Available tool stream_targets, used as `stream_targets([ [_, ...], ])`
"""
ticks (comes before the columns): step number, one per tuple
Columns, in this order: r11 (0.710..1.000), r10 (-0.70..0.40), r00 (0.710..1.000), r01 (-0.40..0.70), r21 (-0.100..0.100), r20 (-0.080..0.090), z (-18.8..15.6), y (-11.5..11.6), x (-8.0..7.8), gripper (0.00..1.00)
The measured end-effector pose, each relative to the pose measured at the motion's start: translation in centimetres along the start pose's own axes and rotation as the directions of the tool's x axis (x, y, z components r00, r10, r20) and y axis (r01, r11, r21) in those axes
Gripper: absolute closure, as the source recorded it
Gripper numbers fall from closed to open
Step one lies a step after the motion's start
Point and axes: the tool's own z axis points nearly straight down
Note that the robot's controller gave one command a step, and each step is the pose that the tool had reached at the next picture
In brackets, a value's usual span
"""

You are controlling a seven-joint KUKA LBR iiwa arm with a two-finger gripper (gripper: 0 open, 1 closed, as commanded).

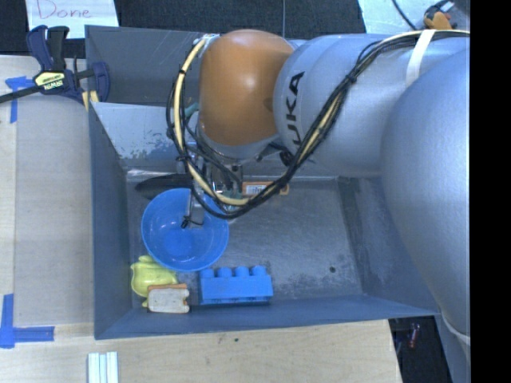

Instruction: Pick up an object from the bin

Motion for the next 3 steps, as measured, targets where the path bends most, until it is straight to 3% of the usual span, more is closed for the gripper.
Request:
stream_targets([
  [1,1.000,0.000,1.000,0.000,0.000,0.000,0.0,0.0,0.0,0.00],
  [2,0.991,0.131,0.991,-0.131,-0.003,0.005,-0.4,2.8,-2.4,0.00],
  [3,0.963,-0.271,0.963,0.271,0.000,0.004,3.7,1.4,-1.4,0.00],
])
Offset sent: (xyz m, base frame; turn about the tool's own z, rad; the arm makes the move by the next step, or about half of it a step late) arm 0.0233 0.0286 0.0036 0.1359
